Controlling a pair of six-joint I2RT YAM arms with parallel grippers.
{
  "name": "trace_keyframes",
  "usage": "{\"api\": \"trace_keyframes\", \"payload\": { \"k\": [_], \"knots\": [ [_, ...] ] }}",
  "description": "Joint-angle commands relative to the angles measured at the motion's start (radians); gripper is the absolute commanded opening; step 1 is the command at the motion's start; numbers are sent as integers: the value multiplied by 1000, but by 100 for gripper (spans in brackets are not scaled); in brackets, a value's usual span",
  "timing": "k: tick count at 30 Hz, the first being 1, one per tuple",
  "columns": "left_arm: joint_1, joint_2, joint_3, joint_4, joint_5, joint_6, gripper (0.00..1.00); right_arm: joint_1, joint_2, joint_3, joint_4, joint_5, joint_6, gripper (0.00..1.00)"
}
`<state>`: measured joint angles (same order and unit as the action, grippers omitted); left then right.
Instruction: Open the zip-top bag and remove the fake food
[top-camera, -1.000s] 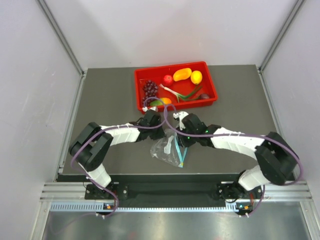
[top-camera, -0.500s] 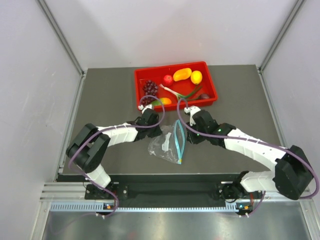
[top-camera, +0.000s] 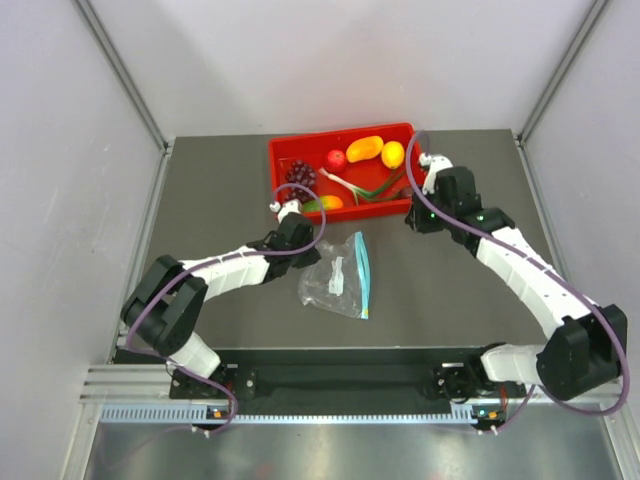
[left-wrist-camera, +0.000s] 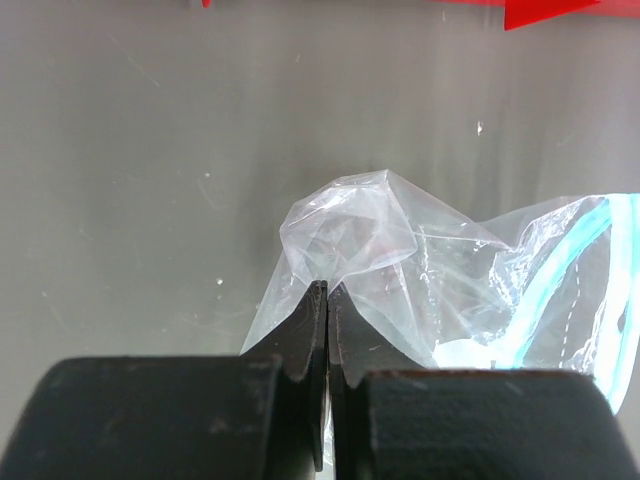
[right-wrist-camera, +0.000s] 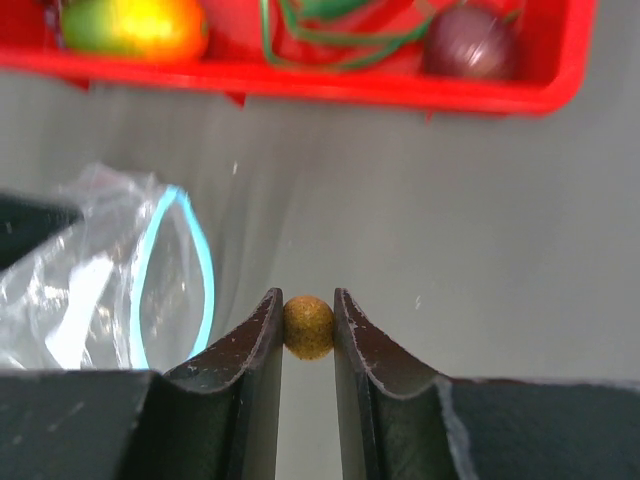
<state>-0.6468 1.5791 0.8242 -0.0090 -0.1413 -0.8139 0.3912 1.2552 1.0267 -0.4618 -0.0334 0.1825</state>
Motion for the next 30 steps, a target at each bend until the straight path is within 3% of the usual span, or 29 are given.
{"api": "trace_keyframes", "payload": {
  "k": [1,6,7,10,12,13,14,16,18,20,27,30],
  "knots": [
    [3,-41,7,15,-29,25,5,-58,48,108,21,-63,-49,18],
    [4,-44,6,14,-17,25,7,-89,219,286,52,-92,-66,18],
    [4,-47,1,12,-12,21,5,-92,359,384,72,-97,-63,18],
    [4,-53,0,12,-14,18,5,-92,473,499,74,-100,-57,19],
    [3,-59,-3,12,-14,18,4,-94,544,605,68,-94,-51,24],
    [4,-65,-3,12,-14,16,4,-92,602,637,61,-85,-40,29],
    [4,-67,-5,12,-15,19,4,-94,631,670,55,-73,-32,44],
    [4,-79,-8,-19,-17,24,3,-92,694,748,38,-60,-23,54],
    [3,-91,-19,-20,-20,27,3,-91,733,799,29,-60,-20,73],
    [3,-99,-25,-23,-21,30,2,-92,743,815,28,-54,-20,84],
    [4,-123,-28,-45,-29,47,4,-92,632,708,54,-43,-20,86],
    [4,-129,-28,-51,-29,56,13,-94,540,626,55,-51,-14,86]
  ]
}}
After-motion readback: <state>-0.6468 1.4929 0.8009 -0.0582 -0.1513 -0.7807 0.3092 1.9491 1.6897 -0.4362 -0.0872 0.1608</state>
